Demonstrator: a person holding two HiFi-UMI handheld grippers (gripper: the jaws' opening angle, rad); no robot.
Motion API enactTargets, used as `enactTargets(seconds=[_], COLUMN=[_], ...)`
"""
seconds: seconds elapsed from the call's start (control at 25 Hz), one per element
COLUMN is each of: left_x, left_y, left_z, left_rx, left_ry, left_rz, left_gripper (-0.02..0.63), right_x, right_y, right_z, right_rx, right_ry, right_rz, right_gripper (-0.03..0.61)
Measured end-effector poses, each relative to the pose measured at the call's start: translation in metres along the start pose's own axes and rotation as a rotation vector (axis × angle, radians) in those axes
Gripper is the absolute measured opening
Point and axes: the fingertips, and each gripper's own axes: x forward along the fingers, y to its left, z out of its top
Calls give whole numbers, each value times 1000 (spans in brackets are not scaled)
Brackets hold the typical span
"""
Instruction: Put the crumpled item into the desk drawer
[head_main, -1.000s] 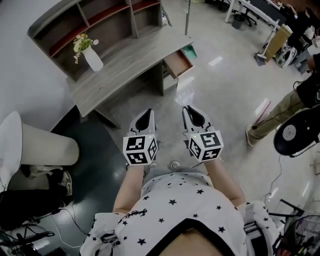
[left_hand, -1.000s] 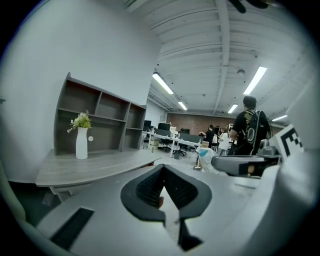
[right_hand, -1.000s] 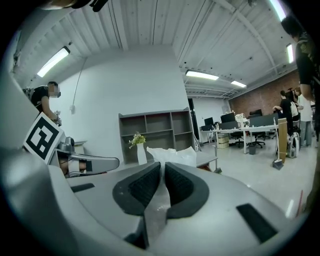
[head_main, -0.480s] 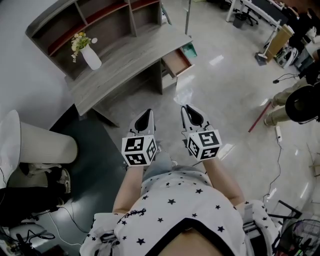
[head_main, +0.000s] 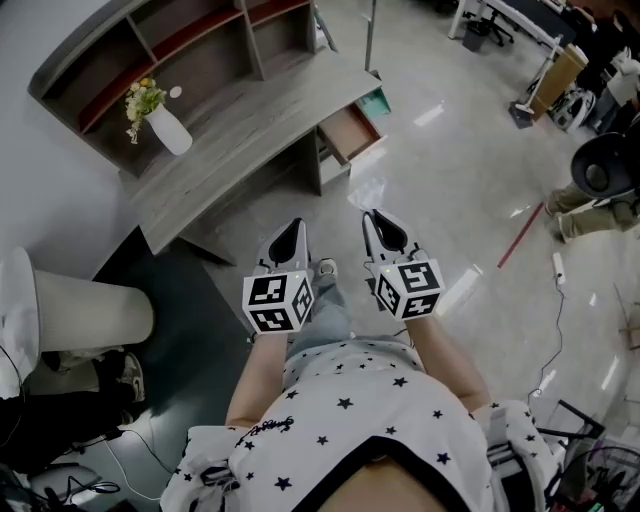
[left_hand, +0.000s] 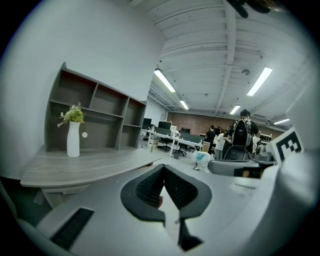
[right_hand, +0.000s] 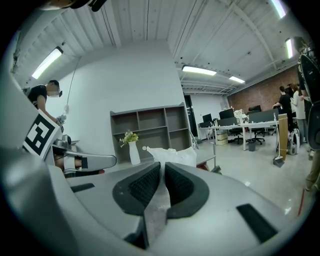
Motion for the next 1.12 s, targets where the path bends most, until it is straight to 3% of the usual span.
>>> enactTargets(seconds=[1.12], left_x=[262], left_y=[103], left_z=[63], left_rx=[26], left_ry=[127], left_rz=[-147], left_gripper=[11], right_x=[243], right_y=[-129], right_z=[53], right_rx=[26], right_ry=[55], right_rz=[-131], right_gripper=[25])
